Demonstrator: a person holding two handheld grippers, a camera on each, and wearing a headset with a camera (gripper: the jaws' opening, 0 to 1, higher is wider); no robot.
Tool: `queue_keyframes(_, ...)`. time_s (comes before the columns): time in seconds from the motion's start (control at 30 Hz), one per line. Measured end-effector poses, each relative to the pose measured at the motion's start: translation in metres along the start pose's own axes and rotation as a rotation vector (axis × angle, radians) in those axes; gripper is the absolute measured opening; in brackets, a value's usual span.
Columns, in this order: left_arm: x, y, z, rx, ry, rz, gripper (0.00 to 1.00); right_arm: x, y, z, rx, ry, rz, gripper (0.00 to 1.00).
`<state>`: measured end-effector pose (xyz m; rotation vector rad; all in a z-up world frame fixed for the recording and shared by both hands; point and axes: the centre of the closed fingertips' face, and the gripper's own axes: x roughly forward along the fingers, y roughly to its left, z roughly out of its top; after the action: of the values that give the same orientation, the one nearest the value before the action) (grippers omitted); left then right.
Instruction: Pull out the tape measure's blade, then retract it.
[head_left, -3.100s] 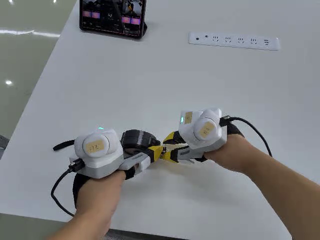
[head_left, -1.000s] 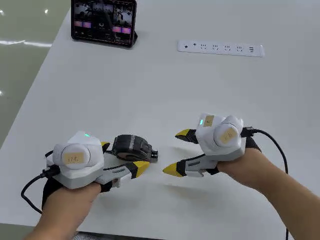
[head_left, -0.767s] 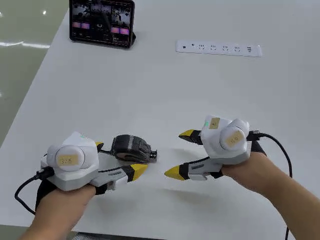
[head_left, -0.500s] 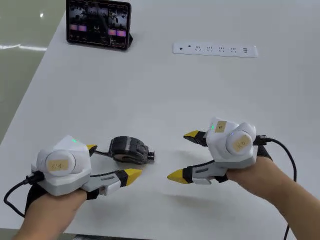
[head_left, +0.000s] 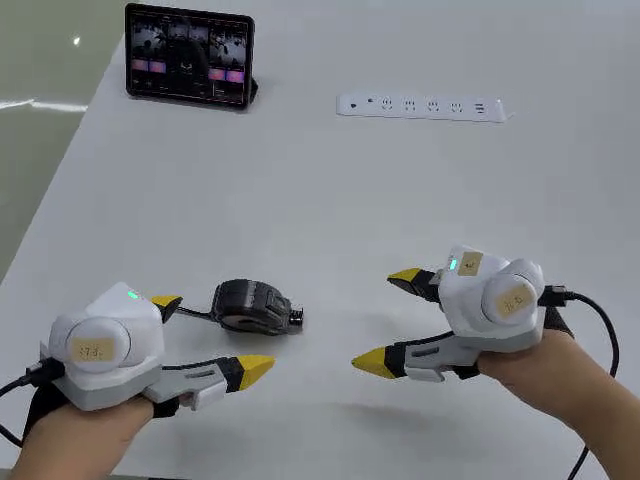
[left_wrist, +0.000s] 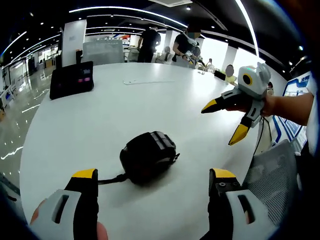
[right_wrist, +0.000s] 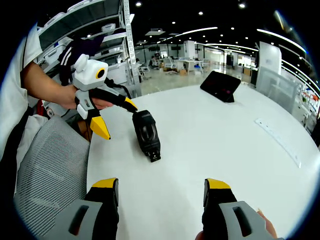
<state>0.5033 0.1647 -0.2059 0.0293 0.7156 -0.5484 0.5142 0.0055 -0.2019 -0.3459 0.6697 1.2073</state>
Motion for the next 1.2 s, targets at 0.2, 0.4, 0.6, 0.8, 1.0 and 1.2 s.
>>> queue_keyframes(0.2, -0.004, -0.001, 0.002, 0.026, -0.007, -0.007, 0.97, -0.01, -0.002, -0.005, 0.013, -0.002, -0.027, 0.71)
queue_keyframes(0.4, -0.009, -0.001, 0.002, 0.05, -0.014, -0.023, 0.99, -0.016, -0.001, -0.014, 0.023, 0.006, -0.037, 0.77)
queue_keyframes(0.6, -0.013, -0.002, 0.0, 0.059, -0.01, -0.032, 0.99, -0.02, 0.0, -0.016, 0.028, -0.001, -0.044, 0.8)
queue_keyframes(0.8, -0.016, -0.003, -0.001, 0.086, -0.006, -0.042, 0.99, -0.025, 0.001, -0.019, 0.039, -0.002, -0.052, 0.84)
queue_keyframes(1.0, -0.019, -0.003, -0.004, 0.089, -0.001, -0.052, 0.99, -0.032, -0.001, -0.023, 0.048, -0.001, -0.071, 0.88)
queue_keyframes(1.2, -0.024, 0.0, -0.006, 0.113, 0.003, -0.038, 0.99, -0.039, -0.003, -0.026, 0.062, -0.006, -0.086, 0.93)
